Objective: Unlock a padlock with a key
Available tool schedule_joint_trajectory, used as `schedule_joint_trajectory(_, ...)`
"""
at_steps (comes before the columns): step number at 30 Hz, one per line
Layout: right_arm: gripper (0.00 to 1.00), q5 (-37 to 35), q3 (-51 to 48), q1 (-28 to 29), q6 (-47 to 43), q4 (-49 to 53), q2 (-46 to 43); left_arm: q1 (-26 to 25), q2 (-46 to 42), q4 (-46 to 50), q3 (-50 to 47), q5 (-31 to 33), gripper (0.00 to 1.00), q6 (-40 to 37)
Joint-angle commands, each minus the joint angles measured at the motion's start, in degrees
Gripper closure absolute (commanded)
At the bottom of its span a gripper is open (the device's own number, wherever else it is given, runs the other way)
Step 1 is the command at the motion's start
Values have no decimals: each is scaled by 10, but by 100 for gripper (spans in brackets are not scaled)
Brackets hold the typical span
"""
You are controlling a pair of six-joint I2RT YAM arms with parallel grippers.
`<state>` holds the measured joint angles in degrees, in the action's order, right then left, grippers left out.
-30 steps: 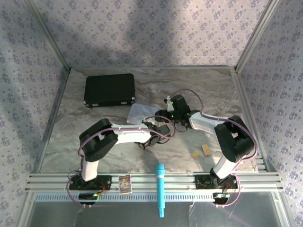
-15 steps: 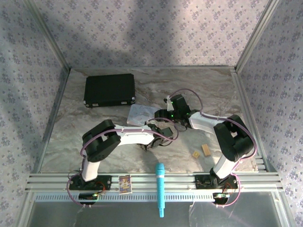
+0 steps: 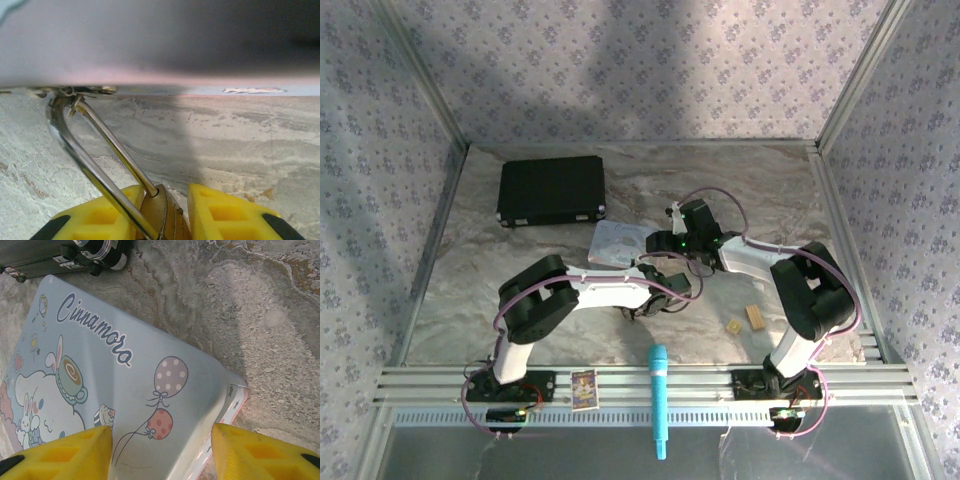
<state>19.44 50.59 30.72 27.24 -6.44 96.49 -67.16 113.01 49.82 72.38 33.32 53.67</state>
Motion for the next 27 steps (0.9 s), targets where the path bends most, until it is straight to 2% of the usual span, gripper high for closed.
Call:
schedule_joint_trajectory(1, 45, -70, -24, -8, -5, 102, 46, -6, 19, 31, 5, -24, 79, -11)
schedule_joint_trajectory(7, 45, -70, -24, -11, -5, 105, 45, -5, 18, 48, 6, -8, 90, -6)
schedule_joint_trajectory(10, 45, -71, -25, -12, -4, 105, 46, -5, 19, 49, 3, -6, 91, -8)
schedule_joint_trajectory(12, 45, -70, -25, -13, -4, 105, 46, -5, 25, 53, 4, -5, 89, -12)
schedule_joint_trajectory(15, 45, -70, -26, -14, -4, 105, 45, -6, 27, 33, -3, -10, 81, -21)
schedule_joint_trajectory(26, 45, -68, -26, -16, -5, 106, 48, -12, 10, 29, -8, -15, 70, -24)
schedule_joint_trajectory(27, 45, -67, -26, -16, -4, 106, 48, -12, 10, 33, -7, -13, 66, -22)
